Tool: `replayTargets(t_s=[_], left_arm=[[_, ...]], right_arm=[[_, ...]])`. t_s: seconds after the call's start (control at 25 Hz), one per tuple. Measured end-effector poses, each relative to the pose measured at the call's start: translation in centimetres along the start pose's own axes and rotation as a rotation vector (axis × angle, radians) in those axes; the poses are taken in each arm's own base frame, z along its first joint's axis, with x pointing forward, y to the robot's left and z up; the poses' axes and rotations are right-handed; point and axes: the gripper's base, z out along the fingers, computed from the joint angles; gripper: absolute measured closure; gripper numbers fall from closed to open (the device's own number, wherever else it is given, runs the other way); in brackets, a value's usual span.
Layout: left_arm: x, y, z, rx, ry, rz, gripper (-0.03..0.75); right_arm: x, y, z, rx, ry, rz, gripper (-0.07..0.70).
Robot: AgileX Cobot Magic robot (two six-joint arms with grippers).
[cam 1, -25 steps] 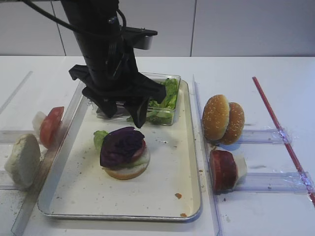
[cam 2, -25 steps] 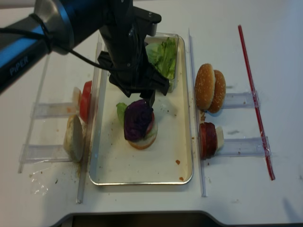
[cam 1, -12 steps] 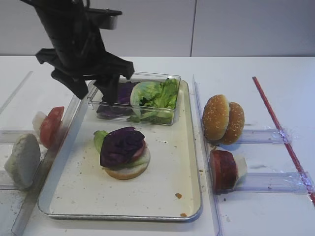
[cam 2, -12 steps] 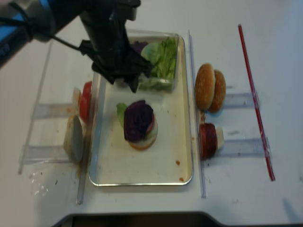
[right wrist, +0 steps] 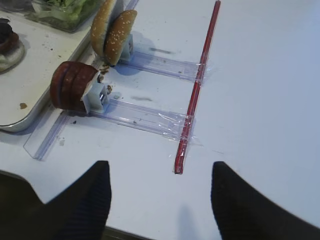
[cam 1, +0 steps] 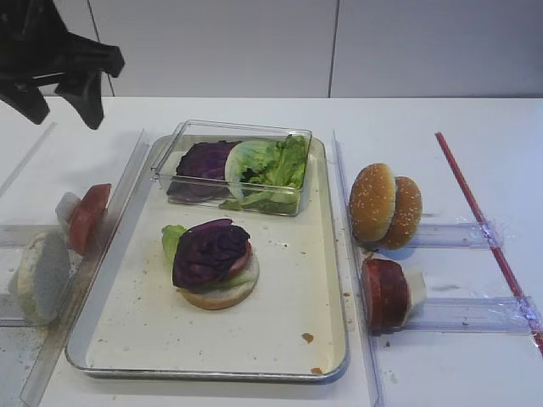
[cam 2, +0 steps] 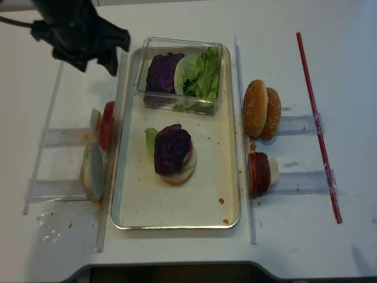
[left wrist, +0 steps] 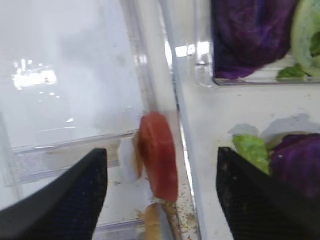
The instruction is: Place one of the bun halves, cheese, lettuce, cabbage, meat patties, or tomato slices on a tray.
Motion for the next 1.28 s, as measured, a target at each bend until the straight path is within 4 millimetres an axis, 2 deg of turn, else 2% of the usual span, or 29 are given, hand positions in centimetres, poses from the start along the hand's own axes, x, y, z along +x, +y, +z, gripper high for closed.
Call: replayTargets(t_s=[0.24,0.44,0.76,1.04,1.28], left_arm=[[0.7,4.3,-1.2,-0.045,-0.022,-0.083,0.270],[2.0,6.0,-1.1,-0.063,0.010,-0.122,0.270],[3.4,5.9,-3.2,-0.066,-0.037,-0.114,0.270],[8.1,5.2,-5.8,-0.068,-0.076,-0.113,0.270],[13.2,4.6,-7.3,-0.069,-0.107,-0.110,0.270]], right_arm=[[0.0,0.0,0.0,0.000,0.000,0.000,0.176],[0.0,0.0,0.0,0.000,0.000,0.000,0.176],[0.0,0.0,0.0,0.000,0.000,0.000,0.176],[0.0,0.0,0.0,0.000,0.000,0.000,0.176],[0.0,0.0,0.0,0.000,0.000,0.000,0.176]])
